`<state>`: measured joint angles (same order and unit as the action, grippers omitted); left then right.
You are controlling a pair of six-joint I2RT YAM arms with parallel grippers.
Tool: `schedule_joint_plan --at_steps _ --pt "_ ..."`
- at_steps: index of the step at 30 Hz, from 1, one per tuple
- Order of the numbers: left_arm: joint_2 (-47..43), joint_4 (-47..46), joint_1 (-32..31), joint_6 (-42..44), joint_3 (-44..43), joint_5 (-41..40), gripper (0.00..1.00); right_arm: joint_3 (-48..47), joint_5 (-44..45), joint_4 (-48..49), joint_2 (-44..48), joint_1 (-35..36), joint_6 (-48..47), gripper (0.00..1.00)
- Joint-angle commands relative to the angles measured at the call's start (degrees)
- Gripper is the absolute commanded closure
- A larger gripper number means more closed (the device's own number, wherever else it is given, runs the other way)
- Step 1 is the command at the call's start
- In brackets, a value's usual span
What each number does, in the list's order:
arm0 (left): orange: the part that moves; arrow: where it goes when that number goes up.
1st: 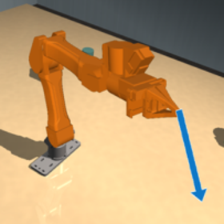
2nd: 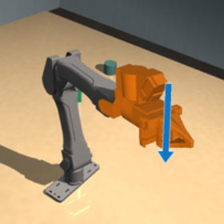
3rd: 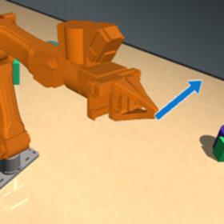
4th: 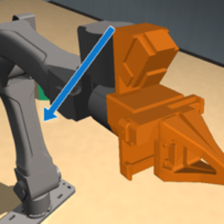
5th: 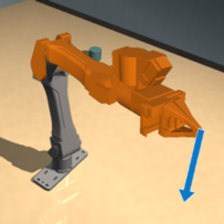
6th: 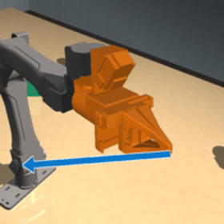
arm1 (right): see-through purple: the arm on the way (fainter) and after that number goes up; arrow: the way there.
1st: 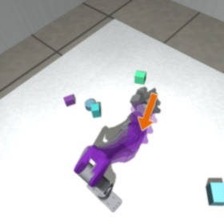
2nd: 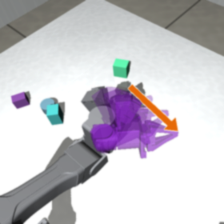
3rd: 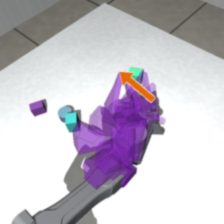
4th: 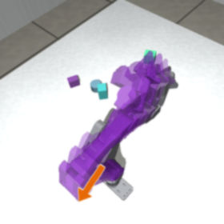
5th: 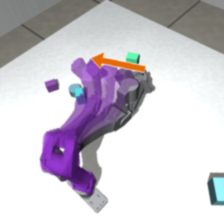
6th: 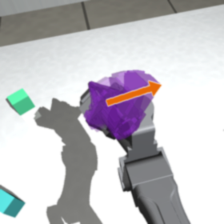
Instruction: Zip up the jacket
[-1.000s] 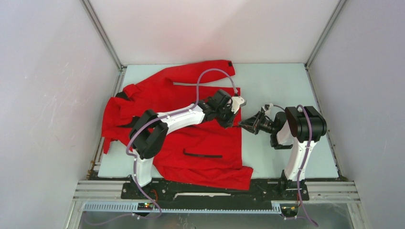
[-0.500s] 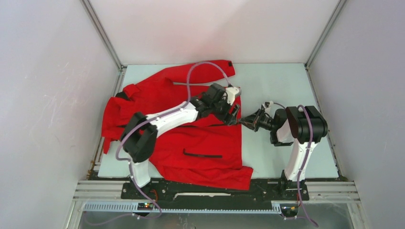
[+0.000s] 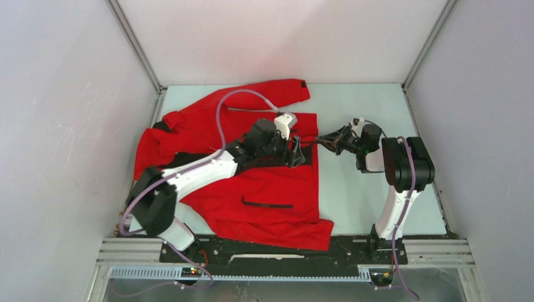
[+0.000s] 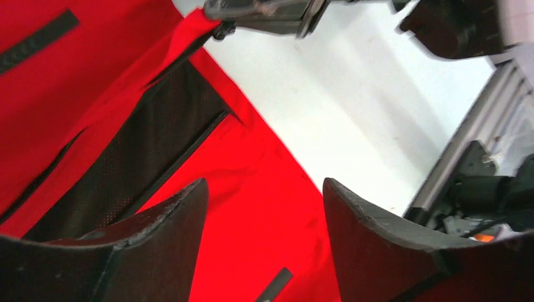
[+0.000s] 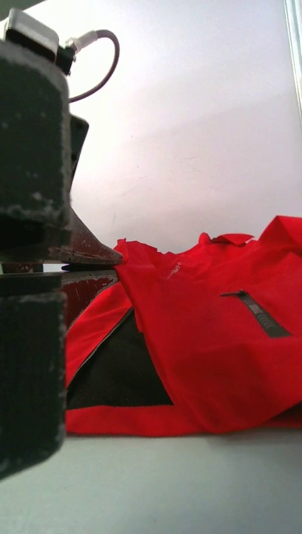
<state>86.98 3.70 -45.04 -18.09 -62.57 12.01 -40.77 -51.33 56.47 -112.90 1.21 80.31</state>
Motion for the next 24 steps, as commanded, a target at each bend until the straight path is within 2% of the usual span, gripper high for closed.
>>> schedule_joint_plan --at_steps 1,6,10,15,24 --pt "7.9 -4.9 -0.2 -3.4 -0.5 1.4 0.32 -3.3 3.1 -11.5 4.4 -0.6 -4.9 1.0" --pt "18.5 -0.7 -0.2 1.2 -8.8 4.3 0.35 -4.1 0.5 -11.4 3.3 -2.5 -6.6 1.0" --pt "23.8 1.5 1.0 3.1 -13.8 5.4 0.41 -4.1 -0.5 -9.7 2.0 -3.1 -6.6 1.0" --pt "28.7 3.1 3.6 2.4 -18.4 7.3 0.4 -4.1 -1.6 -9.4 1.1 -3.6 -7.5 1.0" --pt "35.7 8.1 3.6 3.7 -24.9 12.9 0.36 -3.7 -2.5 -5.7 -0.2 -3.6 -6.1 1.0"
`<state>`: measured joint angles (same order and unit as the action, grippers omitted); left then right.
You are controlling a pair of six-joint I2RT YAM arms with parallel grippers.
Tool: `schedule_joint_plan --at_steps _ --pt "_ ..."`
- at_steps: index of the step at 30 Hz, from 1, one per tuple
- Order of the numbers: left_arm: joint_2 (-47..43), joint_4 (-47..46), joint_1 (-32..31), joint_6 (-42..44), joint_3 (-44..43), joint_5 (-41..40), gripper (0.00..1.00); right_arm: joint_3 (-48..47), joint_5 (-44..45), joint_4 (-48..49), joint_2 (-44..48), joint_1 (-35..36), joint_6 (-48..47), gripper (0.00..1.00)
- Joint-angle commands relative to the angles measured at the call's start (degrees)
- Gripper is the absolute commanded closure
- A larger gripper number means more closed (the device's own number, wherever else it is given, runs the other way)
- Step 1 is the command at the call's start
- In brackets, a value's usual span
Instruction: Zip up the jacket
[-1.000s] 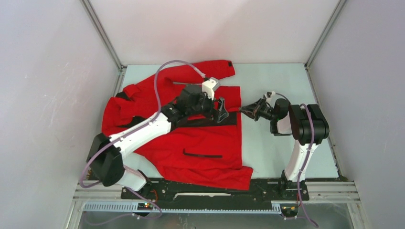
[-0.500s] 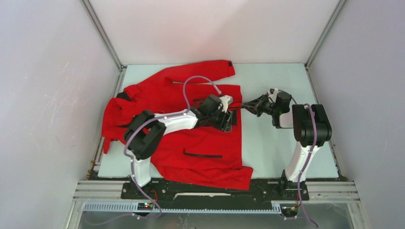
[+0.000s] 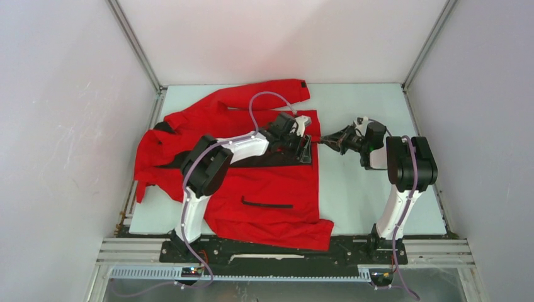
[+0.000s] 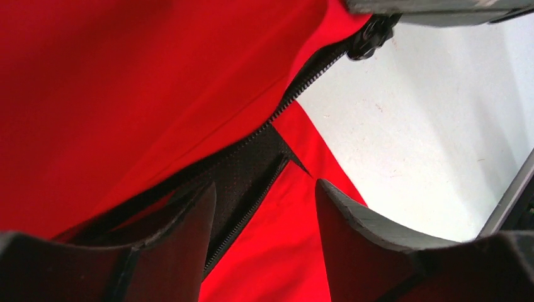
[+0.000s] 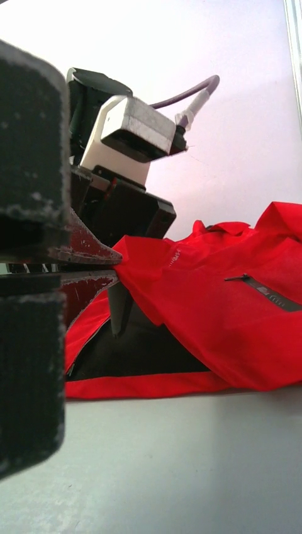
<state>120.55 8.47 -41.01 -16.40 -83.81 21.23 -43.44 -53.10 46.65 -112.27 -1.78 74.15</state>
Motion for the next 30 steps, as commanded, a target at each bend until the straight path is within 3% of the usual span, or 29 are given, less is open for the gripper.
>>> schedule_joint_plan --at_steps 1,4,6,14,19,26,30 --pt "2.7 3.8 -0.3 2.1 -4.3 3.7 0.36 -1.0 -0.7 4.3 -1.0 -0.6 0.1 1.0" --pt "4.6 5.2 -0.3 2.3 -6.1 5.0 0.38 -1.0 -0.7 5.0 -1.6 -0.6 0.3 1.0" --pt "5.3 6.2 -0.4 2.5 -6.9 6.9 0.44 -1.0 -0.9 5.8 -2.1 -0.7 0.8 1.0" --pt "2.1 3.3 -0.2 1.4 -1.0 12.0 0.61 -0.6 -1.3 7.9 -2.1 -0.6 1.8 1.0" --pt "0.5 1.5 -0.1 0.2 1.3 13.0 0.62 -0.4 -1.5 8.9 -2.5 -0.4 2.2 1.0" --pt "-0.7 3.6 0.4 4.1 1.6 7.5 0.47 -0.2 -1.8 11.0 -3.1 -0.2 3.3 1.0" --pt "1.2 7.3 1.4 7.8 -0.8 7.3 0.52 -0.2 -2.2 14.5 -4.3 0.0 5.5 1.0"
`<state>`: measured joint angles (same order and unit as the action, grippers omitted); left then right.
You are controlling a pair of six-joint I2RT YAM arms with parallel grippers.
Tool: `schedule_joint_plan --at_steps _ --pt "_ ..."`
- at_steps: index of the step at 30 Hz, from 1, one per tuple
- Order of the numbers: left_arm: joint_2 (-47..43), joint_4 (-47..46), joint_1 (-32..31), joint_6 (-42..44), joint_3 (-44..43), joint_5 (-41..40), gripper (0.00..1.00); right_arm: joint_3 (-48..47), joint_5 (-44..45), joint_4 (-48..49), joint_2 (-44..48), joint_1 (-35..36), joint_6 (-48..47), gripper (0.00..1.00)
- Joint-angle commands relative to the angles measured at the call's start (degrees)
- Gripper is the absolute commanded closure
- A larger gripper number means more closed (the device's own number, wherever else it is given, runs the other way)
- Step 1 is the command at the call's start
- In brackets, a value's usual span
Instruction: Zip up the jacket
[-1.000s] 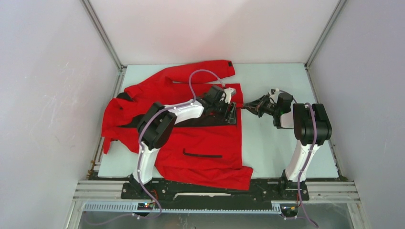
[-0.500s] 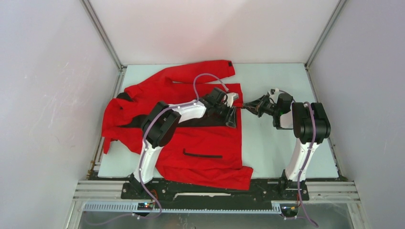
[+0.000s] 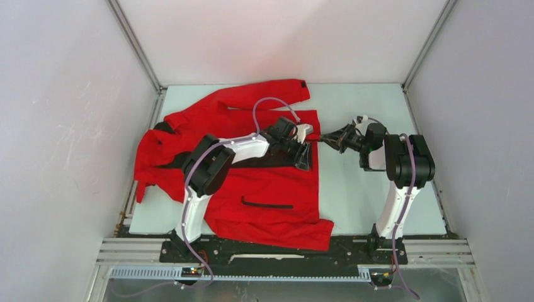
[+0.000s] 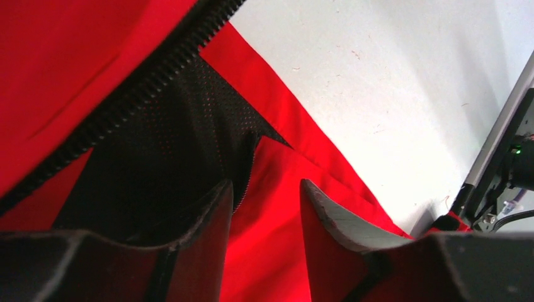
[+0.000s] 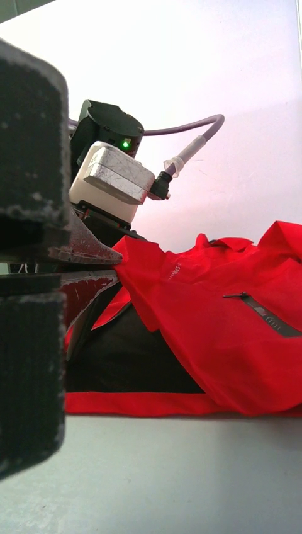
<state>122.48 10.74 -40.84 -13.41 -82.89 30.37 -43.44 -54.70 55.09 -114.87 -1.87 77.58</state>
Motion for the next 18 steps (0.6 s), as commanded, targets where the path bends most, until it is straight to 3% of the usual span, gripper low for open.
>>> schedule_joint_plan --at_steps 1,7,12,15,18 --pt "0.0 6.4 1.4 5.4 -2.7 -1.8 0.53 -0.2 -0.7 6.7 -1.9 0.2 2.3 1.0" --pt "0.4 10.4 1.5 6.8 -1.6 -0.5 0.49 -0.2 -0.3 7.0 -2.1 0.6 2.2 1.0" --pt "2.2 19.5 0.6 10.0 -7.7 7.4 0.54 -0.2 -0.7 8.2 -2.2 0.7 3.1 1.0" --pt "-0.4 18.7 0.4 9.3 -5.8 13.7 0.59 -0.2 -1.0 8.8 -2.2 0.7 3.4 1.0" --pt "-3.2 17.2 0.5 7.6 -3.5 13.4 0.62 -0.2 -1.2 9.0 -2.0 0.7 3.6 1.0"
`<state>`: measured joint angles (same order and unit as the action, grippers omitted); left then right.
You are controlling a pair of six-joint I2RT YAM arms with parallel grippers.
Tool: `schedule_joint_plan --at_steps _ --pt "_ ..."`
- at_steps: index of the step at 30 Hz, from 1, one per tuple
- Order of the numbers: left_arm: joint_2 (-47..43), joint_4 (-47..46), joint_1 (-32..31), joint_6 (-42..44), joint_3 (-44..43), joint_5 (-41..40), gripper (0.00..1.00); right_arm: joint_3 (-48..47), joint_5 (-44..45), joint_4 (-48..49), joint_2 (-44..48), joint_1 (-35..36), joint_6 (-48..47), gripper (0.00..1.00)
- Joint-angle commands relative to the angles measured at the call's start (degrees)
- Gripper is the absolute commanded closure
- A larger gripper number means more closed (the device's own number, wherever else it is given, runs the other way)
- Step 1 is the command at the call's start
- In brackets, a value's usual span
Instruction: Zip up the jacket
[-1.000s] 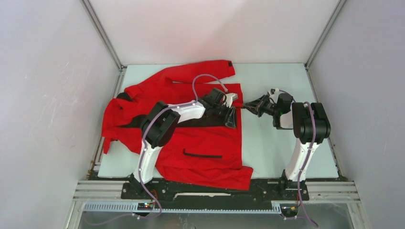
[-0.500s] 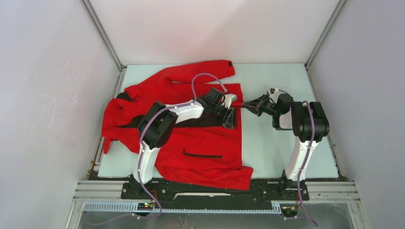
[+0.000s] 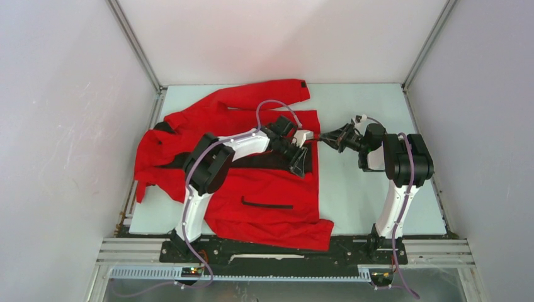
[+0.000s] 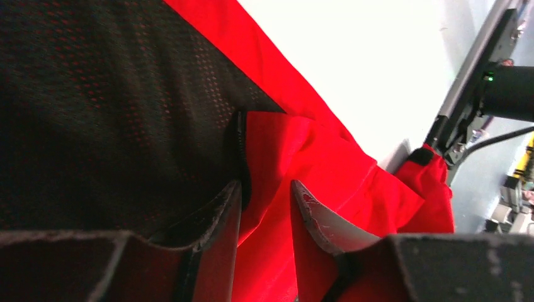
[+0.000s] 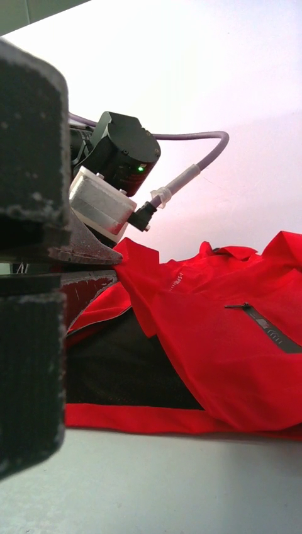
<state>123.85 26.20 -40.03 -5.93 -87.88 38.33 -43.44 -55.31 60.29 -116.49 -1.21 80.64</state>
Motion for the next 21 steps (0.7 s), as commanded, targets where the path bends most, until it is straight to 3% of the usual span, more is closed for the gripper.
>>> schedule_joint_plan --at_steps 1,8,21 --pt "-5.6 0.6 -0.2 -0.7 2.5 5.6 0.62 -0.2 -0.5 3.9 -0.4 0.2 0.7 1.0" --pt "-8.7 -13.3 0.1 -11.2 9.9 10.7 0.6 0.4 -0.9 5.7 -0.3 0.1 1.8 1.0" --pt "-25.8 -23.4 -2.7 -17.0 31.7 -1.1 0.58 0.5 -0.6 6.9 -0.5 0.8 2.2 1.0"
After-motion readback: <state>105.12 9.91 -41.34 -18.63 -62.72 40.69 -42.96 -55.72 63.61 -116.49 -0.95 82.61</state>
